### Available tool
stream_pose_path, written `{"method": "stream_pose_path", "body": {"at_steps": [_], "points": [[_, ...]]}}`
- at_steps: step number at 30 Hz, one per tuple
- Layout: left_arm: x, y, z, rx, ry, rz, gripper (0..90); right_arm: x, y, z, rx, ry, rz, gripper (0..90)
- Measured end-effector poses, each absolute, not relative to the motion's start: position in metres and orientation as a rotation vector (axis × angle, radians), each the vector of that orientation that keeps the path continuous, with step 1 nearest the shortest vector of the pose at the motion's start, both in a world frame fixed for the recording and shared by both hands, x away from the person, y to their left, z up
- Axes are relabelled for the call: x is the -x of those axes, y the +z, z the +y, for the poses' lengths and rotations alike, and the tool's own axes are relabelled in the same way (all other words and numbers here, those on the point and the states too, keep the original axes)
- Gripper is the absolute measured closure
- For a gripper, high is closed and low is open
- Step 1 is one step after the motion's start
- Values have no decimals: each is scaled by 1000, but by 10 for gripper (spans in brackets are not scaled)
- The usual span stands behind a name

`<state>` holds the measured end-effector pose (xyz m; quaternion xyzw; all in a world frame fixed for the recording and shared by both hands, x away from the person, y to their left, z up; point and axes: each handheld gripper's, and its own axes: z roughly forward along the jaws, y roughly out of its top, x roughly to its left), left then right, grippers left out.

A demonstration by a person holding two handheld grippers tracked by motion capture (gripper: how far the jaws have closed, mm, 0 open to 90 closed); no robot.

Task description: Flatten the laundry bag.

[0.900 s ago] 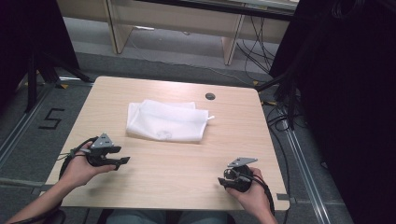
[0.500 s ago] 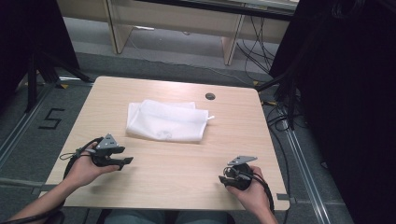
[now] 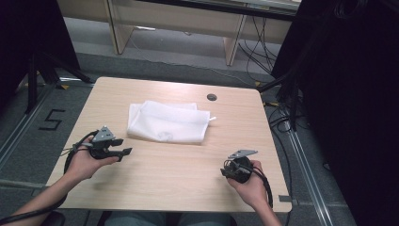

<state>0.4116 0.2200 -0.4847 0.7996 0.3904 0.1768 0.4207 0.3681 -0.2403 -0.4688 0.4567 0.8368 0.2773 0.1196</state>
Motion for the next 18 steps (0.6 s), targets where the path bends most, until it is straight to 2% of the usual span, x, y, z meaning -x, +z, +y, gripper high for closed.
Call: {"method": "stream_pose_path", "body": {"at_steps": [6, 18], "points": [[-428, -481, 220, -2033, 474, 969, 446, -386, -464, -234, -1330, 840, 2400, 742], [-460, -468, 213, -1981, 503, 1002, 450, -420, -457, -212, -1342, 858, 2396, 702]]}}
